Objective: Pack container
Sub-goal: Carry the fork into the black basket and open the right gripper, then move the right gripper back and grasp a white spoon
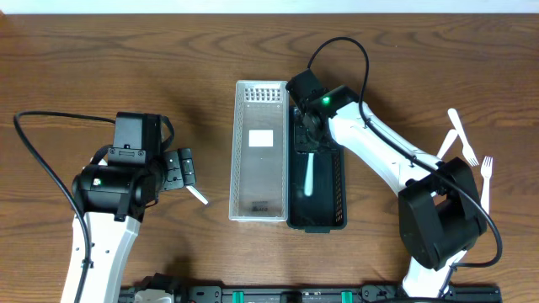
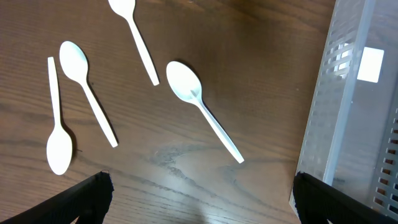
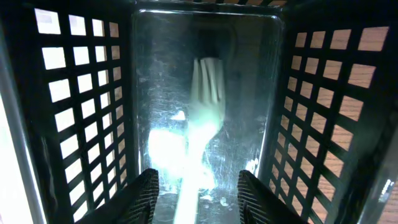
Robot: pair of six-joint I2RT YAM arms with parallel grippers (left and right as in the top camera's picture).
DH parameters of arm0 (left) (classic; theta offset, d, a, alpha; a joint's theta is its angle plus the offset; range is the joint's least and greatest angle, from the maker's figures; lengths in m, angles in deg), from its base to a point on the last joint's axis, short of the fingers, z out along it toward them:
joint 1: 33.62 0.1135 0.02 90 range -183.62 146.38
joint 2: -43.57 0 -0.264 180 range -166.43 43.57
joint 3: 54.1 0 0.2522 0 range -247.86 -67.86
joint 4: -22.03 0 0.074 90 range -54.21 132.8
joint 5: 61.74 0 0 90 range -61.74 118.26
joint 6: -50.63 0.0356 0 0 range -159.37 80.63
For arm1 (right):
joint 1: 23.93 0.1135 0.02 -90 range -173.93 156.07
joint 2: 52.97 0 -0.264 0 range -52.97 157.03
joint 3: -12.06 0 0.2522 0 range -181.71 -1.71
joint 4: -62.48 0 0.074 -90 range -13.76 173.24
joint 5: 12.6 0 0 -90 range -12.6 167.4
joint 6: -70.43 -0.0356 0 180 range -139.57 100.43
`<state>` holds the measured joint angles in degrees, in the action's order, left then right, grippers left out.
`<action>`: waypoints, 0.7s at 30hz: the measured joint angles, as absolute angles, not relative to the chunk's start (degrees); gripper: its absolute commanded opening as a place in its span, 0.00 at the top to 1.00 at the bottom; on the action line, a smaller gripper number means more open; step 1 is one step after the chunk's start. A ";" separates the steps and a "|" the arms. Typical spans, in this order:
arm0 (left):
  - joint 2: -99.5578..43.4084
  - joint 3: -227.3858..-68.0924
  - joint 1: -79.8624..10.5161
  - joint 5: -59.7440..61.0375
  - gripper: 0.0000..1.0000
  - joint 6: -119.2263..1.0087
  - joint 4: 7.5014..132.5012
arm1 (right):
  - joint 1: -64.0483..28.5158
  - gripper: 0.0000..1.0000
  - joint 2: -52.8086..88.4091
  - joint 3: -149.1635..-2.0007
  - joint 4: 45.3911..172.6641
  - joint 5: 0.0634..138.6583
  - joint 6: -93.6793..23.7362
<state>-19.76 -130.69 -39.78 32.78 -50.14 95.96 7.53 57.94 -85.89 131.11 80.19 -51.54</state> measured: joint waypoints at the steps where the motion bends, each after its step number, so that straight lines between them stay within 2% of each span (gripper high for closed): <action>1: -19.76 -130.69 -39.78 32.78 0.05 -50.14 95.96 | 7.53 0.60 57.87 -85.95 131.27 80.19 -51.32; 3: -19.76 -130.69 -39.78 32.78 0.05 -50.14 95.96 | 7.34 0.63 57.79 -86.48 132.56 80.21 -50.66; 5: -19.76 -130.69 -39.78 32.78 0.05 -50.14 95.96 | 6.88 0.59 57.31 -88.07 134.87 80.56 -50.07; 7: -19.76 -130.69 -39.78 32.80 0.05 -50.14 95.93 | 5.54 0.23 55.71 -90.63 136.86 81.76 -49.88; 10: -19.76 -130.69 -39.78 32.80 0.05 -50.14 95.96 | 1.22 0.20 49.94 -94.46 138.20 83.80 -50.27; 17: -19.78 -130.69 -39.78 32.80 0.05 -50.14 95.96 | -17.54 0.02 36.59 -97.21 144.91 86.57 -50.53; 21: -19.95 -130.69 -39.78 32.80 0.05 -50.14 96.00 | -26.87 0.01 37.44 -92.27 144.45 87.21 -50.75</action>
